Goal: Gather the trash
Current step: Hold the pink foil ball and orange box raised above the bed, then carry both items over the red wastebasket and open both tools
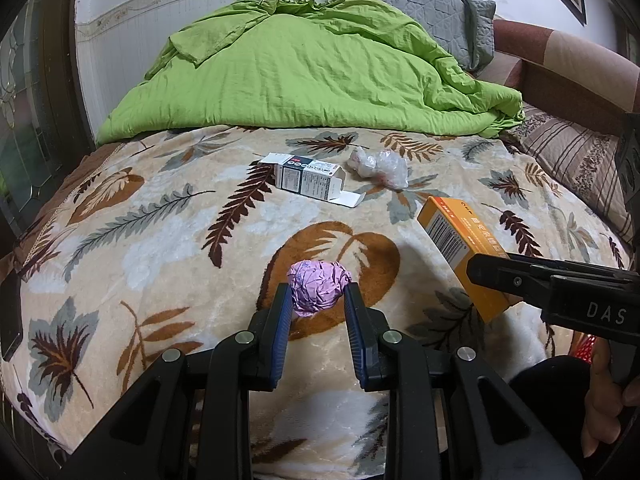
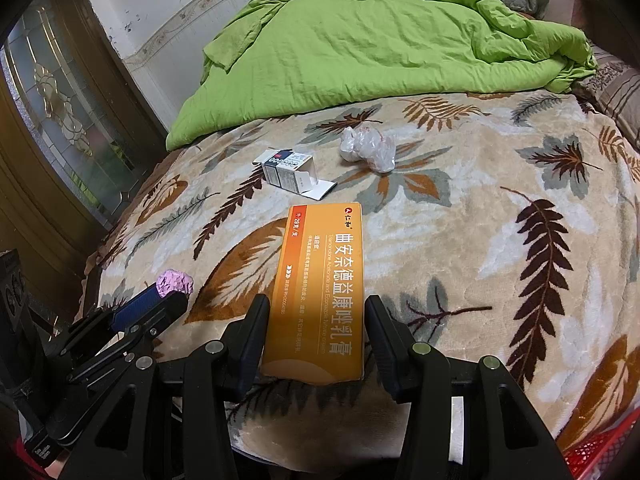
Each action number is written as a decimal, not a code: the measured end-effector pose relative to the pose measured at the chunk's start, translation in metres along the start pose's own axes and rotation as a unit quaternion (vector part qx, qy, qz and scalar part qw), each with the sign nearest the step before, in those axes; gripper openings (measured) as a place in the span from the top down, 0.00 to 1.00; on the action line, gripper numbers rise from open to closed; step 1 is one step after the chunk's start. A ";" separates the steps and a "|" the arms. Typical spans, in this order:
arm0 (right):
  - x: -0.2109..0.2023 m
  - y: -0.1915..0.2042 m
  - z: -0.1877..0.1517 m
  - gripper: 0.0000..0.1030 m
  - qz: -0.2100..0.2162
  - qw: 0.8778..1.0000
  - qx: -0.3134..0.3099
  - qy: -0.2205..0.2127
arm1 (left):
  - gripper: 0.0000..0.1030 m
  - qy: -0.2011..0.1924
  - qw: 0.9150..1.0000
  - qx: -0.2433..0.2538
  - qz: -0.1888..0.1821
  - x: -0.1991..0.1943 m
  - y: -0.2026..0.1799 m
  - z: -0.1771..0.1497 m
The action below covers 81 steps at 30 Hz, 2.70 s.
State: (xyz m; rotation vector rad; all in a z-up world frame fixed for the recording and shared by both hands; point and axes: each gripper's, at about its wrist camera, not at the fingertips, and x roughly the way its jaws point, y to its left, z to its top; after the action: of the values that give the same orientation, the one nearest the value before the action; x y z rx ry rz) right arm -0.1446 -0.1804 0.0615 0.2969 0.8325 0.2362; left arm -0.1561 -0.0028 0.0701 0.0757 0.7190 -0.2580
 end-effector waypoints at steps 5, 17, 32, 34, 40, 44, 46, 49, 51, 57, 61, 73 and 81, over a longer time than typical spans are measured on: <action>-0.002 0.000 0.000 0.49 0.000 1.000 0.006 0.001 | 0.75 -0.001 1.000 0.004 -0.002 -0.001 -0.002 -0.001; -0.012 -0.003 -0.005 0.49 0.008 1.000 0.015 0.006 | 0.75 -0.003 1.000 0.007 -0.006 -0.003 -0.007 0.002; -0.019 -0.004 -0.003 0.49 0.015 1.000 0.016 0.003 | 0.75 -0.005 1.000 0.012 -0.008 -0.006 -0.010 0.004; -0.020 -0.004 -0.003 0.49 0.015 1.000 0.016 0.002 | 0.75 -0.006 1.000 0.012 -0.008 -0.007 -0.011 0.004; -0.022 -0.003 -0.002 0.49 0.016 1.000 0.016 0.001 | 0.75 -0.005 1.000 0.013 -0.010 -0.006 -0.011 0.004; -0.023 -0.003 -0.003 0.49 0.016 1.000 0.015 0.001 | 0.75 -0.006 1.000 0.012 -0.009 -0.006 -0.010 0.004; -0.023 -0.003 -0.003 0.49 0.016 1.000 0.015 0.001 | 0.75 -0.006 1.000 0.013 -0.009 -0.006 -0.011 0.004; -0.025 -0.002 -0.003 0.49 0.017 1.000 0.016 0.000 | 0.75 -0.006 1.000 0.012 -0.010 -0.007 -0.011 0.004; -0.028 -0.001 -0.002 0.49 0.018 1.000 0.016 -0.002 | 0.75 -0.006 1.000 0.014 -0.011 -0.007 -0.012 0.006; -0.043 -0.008 -0.001 0.49 0.018 0.999 0.026 -0.010 | 0.75 -0.008 0.999 0.013 -0.034 -0.014 -0.021 0.014; -0.072 -0.029 -0.003 0.49 0.008 0.998 0.047 -0.029 | 0.75 -0.015 0.997 0.022 -0.068 -0.022 -0.036 0.020; -0.181 -0.134 -0.064 0.49 -0.080 0.980 0.170 -0.065 | 0.75 -0.003 0.976 0.104 -0.193 -0.040 -0.140 0.028; -0.246 -0.174 -0.109 0.49 -0.133 0.959 0.234 -0.085 | 0.75 0.021 0.942 0.180 -0.281 -0.059 -0.225 0.013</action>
State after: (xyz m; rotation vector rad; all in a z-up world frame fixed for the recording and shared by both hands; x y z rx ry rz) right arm -0.3715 -0.4032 0.1005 0.6332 0.7402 -0.2416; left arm -0.2489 -0.2093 0.1228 0.2251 0.7171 -0.9393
